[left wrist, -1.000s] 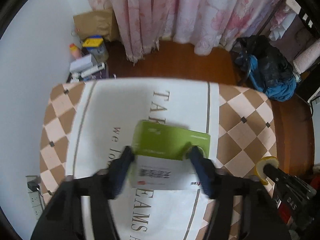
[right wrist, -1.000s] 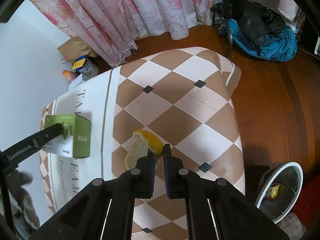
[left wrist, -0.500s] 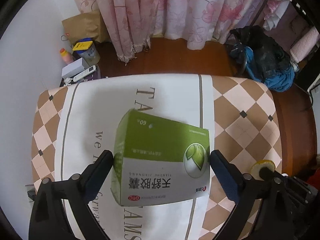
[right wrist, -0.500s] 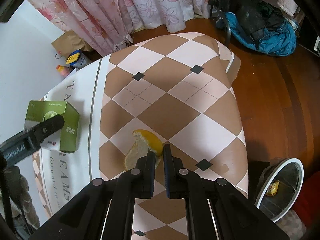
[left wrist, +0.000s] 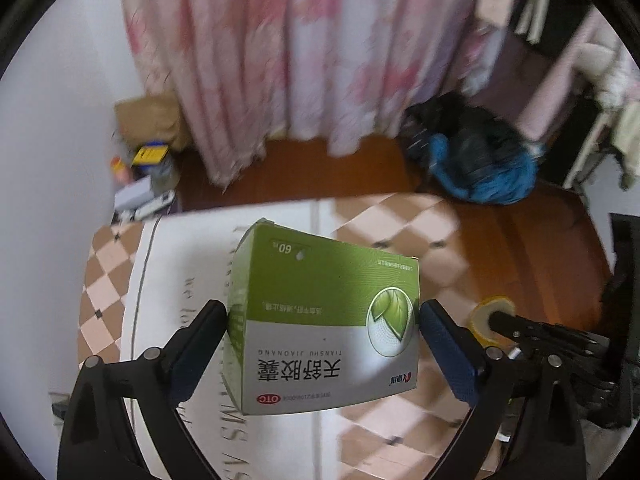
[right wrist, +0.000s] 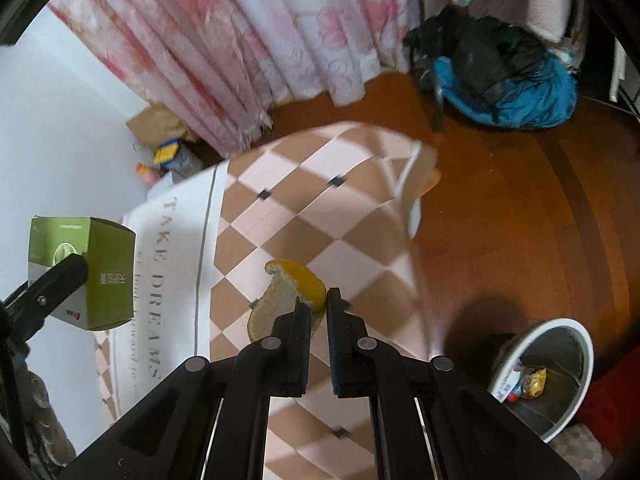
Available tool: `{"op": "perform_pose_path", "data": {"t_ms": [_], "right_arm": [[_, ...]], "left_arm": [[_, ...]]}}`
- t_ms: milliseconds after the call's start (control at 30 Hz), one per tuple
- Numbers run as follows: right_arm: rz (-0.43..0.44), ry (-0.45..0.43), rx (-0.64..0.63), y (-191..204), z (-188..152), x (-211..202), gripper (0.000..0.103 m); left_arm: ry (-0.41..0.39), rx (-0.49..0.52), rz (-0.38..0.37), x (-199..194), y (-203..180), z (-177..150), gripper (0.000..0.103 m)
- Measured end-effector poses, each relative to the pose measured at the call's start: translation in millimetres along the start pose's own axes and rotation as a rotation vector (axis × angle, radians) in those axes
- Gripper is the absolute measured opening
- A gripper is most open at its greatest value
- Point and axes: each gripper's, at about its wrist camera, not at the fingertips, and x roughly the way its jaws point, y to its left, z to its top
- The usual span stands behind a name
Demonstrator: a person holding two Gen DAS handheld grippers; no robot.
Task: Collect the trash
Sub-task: 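Carry the bread and green box with both tools over the white bin, then drop the bread with the right tool while the left tool drops the green box into the bin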
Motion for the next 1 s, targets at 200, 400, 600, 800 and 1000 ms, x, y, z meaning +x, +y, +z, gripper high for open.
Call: {"op": "perform_pose_path", "data": {"t_ms": [200, 400, 600, 800, 1000], "right_arm": [[0.005, -0.104, 0.089, -71.3, -27.6, -82.6, 0.008], [-0.044, -0.15, 0.21, -165.3, -82.5, -138.6, 0.008], [-0.12, -0.096, 0.364, -277.5, -141.2, -144.3, 0.008], [-0.166, 0.013, 0.466, -355.5, -179.4, -101.6, 0.008], [-0.183, 0.102, 0.525, -403.5, -199.4, -54.6, 0.008]], "left_arm": [[-0.085, 0.1, -0.119, -50.6, -74.9, -7.7, 0.098], [-0.078, 0.213, -0.283, -68.3, -179.8, -34.8, 0.098], [0.016, 0.298, -0.396, -38.2, -275.1, -70.4, 0.098], [0.148, 0.351, -0.425, 21.7, -341.2, -107.8, 0.098], [0.308, 0.397, -0.424, 83.3, -384.8, -141.0, 0.098]]}}
